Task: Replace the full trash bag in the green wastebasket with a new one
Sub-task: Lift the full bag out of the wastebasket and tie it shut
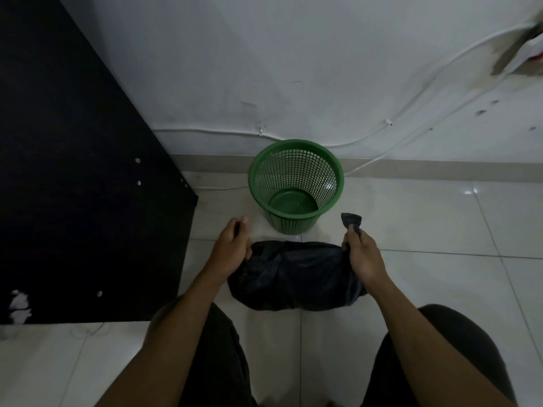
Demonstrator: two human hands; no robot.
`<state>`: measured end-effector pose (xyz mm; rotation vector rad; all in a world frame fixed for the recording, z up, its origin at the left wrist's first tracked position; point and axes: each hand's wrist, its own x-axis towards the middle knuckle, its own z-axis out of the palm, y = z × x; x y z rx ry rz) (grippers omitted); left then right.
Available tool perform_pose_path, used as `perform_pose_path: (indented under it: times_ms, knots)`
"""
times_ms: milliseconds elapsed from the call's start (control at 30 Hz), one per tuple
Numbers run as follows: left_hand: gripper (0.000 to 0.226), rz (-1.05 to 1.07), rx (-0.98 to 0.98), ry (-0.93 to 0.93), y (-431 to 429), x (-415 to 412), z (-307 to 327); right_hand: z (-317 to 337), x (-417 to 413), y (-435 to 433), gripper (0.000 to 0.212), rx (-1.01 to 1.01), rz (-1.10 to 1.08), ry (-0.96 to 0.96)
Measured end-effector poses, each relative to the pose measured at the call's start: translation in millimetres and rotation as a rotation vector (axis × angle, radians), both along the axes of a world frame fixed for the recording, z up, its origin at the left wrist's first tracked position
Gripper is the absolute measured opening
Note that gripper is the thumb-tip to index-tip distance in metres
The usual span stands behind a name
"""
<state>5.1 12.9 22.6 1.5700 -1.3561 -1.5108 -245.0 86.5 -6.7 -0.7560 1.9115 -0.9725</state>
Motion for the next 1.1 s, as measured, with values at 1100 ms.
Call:
perform_pose_path:
  times_ms: [1100]
  knots:
    - [0.096,-0.585,0.283,-0.007,34.0,-24.9,-16.0,24.9,43.0,28.3,0.018,-0.151,0.517,-0.559]
